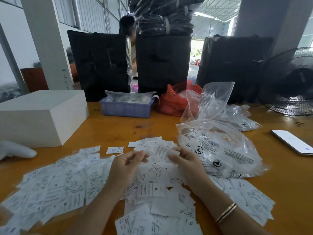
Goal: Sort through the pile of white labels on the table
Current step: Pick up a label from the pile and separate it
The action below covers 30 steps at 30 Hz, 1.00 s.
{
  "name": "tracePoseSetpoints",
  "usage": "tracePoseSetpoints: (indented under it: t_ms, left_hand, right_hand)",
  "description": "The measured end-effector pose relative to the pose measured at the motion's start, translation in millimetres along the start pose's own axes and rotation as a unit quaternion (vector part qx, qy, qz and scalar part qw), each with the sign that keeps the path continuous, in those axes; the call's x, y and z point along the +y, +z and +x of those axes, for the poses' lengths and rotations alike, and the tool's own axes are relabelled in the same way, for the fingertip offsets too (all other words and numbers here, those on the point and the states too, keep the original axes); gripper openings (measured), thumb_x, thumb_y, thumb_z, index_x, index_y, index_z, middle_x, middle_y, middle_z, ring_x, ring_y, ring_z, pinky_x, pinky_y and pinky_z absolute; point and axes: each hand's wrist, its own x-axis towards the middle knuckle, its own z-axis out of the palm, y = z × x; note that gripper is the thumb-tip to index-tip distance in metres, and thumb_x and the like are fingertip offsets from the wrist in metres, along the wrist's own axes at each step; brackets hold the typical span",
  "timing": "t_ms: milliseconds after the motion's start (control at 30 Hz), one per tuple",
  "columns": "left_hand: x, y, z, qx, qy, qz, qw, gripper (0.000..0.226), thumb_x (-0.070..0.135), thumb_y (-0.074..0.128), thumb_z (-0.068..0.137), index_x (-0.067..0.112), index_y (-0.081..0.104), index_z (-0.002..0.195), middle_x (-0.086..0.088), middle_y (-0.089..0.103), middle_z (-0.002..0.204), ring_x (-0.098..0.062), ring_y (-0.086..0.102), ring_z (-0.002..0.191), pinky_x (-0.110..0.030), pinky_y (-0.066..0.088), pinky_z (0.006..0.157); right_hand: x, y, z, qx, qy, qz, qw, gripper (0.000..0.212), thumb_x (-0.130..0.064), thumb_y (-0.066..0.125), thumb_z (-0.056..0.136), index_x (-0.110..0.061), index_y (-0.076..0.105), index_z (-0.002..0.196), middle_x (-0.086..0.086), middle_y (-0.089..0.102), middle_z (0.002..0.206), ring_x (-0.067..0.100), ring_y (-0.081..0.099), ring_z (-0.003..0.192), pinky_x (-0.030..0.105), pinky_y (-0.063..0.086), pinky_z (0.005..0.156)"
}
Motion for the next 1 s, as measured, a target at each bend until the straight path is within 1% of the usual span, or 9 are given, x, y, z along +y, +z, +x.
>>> tracePoseSetpoints:
  t_ms: [67, 167, 267, 500, 600, 700, 767, 900, 1000]
  left_hand:
    - [0.8, 0.3, -0.6, -0.004, 0.004, 0.002, 1.000, 0.027, 0.052, 0.052, 0.074, 0.031, 0.068, 0.080, 0.022, 0.071, 0.077, 0.007, 0.064, 0.078, 0.000, 0.042, 0.063]
    - [1.6, 0.7, -1.7, -0.015, 0.010, 0.004, 1.000, 0.026, 0.052, 0.052, 0.073, 0.032, 0.068, 0.079, 0.021, 0.071, 0.077, 0.003, 0.065, 0.077, -0.002, 0.045, 0.063]
    - [2.2, 1.2, -2.3, -0.023, 0.011, 0.010, 1.000, 0.024, 0.051, 0.052, 0.073, 0.033, 0.067, 0.079, 0.021, 0.071, 0.077, -0.001, 0.065, 0.075, -0.003, 0.046, 0.061]
    - [2.3, 1.2, -2.3, -0.032, 0.009, 0.020, 0.999, 0.029, 0.056, 0.051, 0.070, 0.034, 0.067, 0.078, 0.024, 0.070, 0.075, 0.000, 0.064, 0.075, -0.002, 0.044, 0.061]
    - [2.8, 1.3, -2.2, -0.033, 0.014, 0.024, 0.999, 0.030, 0.057, 0.050, 0.070, 0.034, 0.067, 0.078, 0.025, 0.070, 0.075, -0.002, 0.064, 0.076, -0.001, 0.044, 0.061]
    - [3.2, 1.3, -1.9, -0.031, 0.014, 0.026, 0.999, 0.029, 0.056, 0.050, 0.070, 0.033, 0.067, 0.076, 0.026, 0.070, 0.075, -0.006, 0.064, 0.075, -0.003, 0.045, 0.060]
    - [3.6, 1.7, -1.7, -0.028, 0.008, 0.032, 0.999, 0.027, 0.055, 0.050, 0.071, 0.034, 0.066, 0.076, 0.027, 0.069, 0.076, -0.012, 0.063, 0.073, -0.007, 0.046, 0.058]
    - [5.8, 1.5, -2.1, -0.020, 0.003, 0.032, 0.999, 0.030, 0.054, 0.051, 0.071, 0.029, 0.067, 0.073, 0.028, 0.068, 0.072, -0.006, 0.061, 0.061, -0.007, 0.043, 0.049]
    - [5.2, -0.2, -3.1, -0.022, 0.009, 0.031, 0.999, 0.033, 0.053, 0.051, 0.074, 0.025, 0.067, 0.072, 0.021, 0.068, 0.068, -0.014, 0.058, 0.053, -0.010, 0.040, 0.045]
  right_hand:
    - [1.5, -0.8, 1.2, 0.019, 0.003, 0.036, 0.999, 0.007, -0.025, 0.068, 0.079, -0.022, 0.074, 0.082, 0.008, 0.073, 0.093, 0.023, 0.069, 0.087, 0.028, 0.055, 0.074]
    - [3.5, -1.8, 2.6, 0.043, -0.002, 0.035, 0.998, 0.010, -0.025, 0.067, 0.081, -0.019, 0.075, 0.083, 0.013, 0.070, 0.090, 0.022, 0.063, 0.082, 0.033, 0.052, 0.079]
    - [2.8, -0.3, 2.4, 0.043, -0.004, 0.052, 0.998, 0.015, -0.029, 0.069, 0.076, -0.016, 0.074, 0.081, 0.024, 0.067, 0.095, 0.031, 0.061, 0.087, 0.043, 0.049, 0.086]
    - [1.8, 3.4, 1.2, 0.059, -0.025, 0.038, 0.997, 0.009, -0.028, 0.067, 0.081, -0.022, 0.073, 0.082, 0.021, 0.067, 0.095, 0.039, 0.061, 0.093, 0.047, 0.049, 0.090]
    - [1.5, 3.9, 0.5, 0.051, -0.034, 0.026, 0.998, 0.010, -0.023, 0.065, 0.084, -0.025, 0.073, 0.080, 0.010, 0.069, 0.086, 0.027, 0.062, 0.084, 0.041, 0.050, 0.085]
    - [1.5, 4.6, -0.6, 0.031, -0.035, 0.015, 0.999, 0.018, -0.017, 0.063, 0.088, -0.028, 0.074, 0.078, -0.002, 0.070, 0.082, 0.013, 0.063, 0.077, 0.025, 0.052, 0.072]
    - [1.4, 5.4, -1.3, 0.017, -0.036, 0.015, 0.999, 0.020, -0.014, 0.063, 0.088, -0.027, 0.074, 0.079, -0.003, 0.072, 0.083, 0.009, 0.064, 0.076, 0.018, 0.051, 0.068]
    - [0.9, 6.7, -2.2, -0.007, -0.043, -0.005, 0.999, 0.018, -0.013, 0.064, 0.088, -0.025, 0.074, 0.081, -0.003, 0.071, 0.081, 0.008, 0.065, 0.075, 0.017, 0.051, 0.067]
    - [2.0, 7.2, -2.4, -0.022, -0.045, -0.034, 0.998, 0.020, -0.013, 0.062, 0.090, -0.026, 0.073, 0.081, -0.002, 0.071, 0.082, 0.010, 0.066, 0.077, 0.019, 0.052, 0.067]
